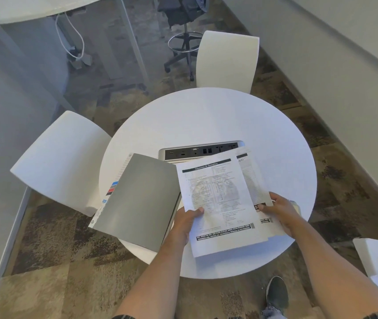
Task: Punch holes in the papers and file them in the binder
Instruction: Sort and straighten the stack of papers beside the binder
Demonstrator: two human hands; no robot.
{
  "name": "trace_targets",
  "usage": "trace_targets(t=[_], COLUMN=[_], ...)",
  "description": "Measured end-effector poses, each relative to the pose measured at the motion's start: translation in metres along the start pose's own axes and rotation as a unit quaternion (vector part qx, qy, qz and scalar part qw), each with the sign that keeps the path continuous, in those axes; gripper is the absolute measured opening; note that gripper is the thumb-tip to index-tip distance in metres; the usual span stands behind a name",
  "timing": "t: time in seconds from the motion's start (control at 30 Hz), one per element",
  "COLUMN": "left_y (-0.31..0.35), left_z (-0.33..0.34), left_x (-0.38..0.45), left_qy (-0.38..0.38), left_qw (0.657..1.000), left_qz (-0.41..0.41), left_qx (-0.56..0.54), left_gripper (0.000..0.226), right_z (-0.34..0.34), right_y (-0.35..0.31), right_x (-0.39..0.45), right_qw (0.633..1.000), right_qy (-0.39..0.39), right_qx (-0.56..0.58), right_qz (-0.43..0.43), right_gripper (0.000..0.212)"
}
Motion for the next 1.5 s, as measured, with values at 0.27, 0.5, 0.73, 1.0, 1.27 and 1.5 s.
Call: trace_targets(t=[0.27, 0.5, 0.73, 1.0, 1.27, 1.5], left_y=[0.020, 0.026, 0.033, 0.057, 0.110, 0.089], left_z=[0.012, 0.007, 0.000, 0.002, 0.014, 0.005], left_x=[-0.019, -0.034, -0.042, -0.054, -0.093, -0.082], left_qy=[-0.024, -0.002, -0.105, -0.031, 0.018, 0.011], left_qw=[0.995, 0.991, 0.991, 0.986, 0.965, 0.945], left_qz=[0.093, 0.135, 0.081, 0.149, 0.251, 0.267], left_qx=[0.039, 0.022, -0.025, 0.068, 0.080, 0.189], left_gripper=[0.038, 0.066, 0.058, 0.051, 0.032, 0.035], right_z=[0.017, 0.049, 0.067, 0.087, 0.088, 0.079], right_y=[-0.014, -0.035, -0.048, -0.080, -0.136, -0.105], right_x=[-0.019, -0.025, -0.021, -0.025, -0.062, -0.062], right_qw=[0.994, 0.991, 0.982, 0.983, 0.950, 0.957], right_qy=[-0.012, -0.094, -0.169, -0.131, -0.088, -0.070], right_qx=[0.100, 0.097, 0.049, 0.042, 0.031, 0.014], right_qz=[0.033, -0.026, -0.061, -0.125, -0.297, -0.282], right_gripper=[0.050, 0.062, 0.071, 0.059, 0.034, 0.042])
Point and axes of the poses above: each hand's wrist, its own x-axis towards the middle knuckle, its own z-axis out of the palm, y = z × x, the point moved 4 cm from there along x, towards the middle knuckle, and after that the axes turned 5 degrees about -z, right-handed, at the moved point
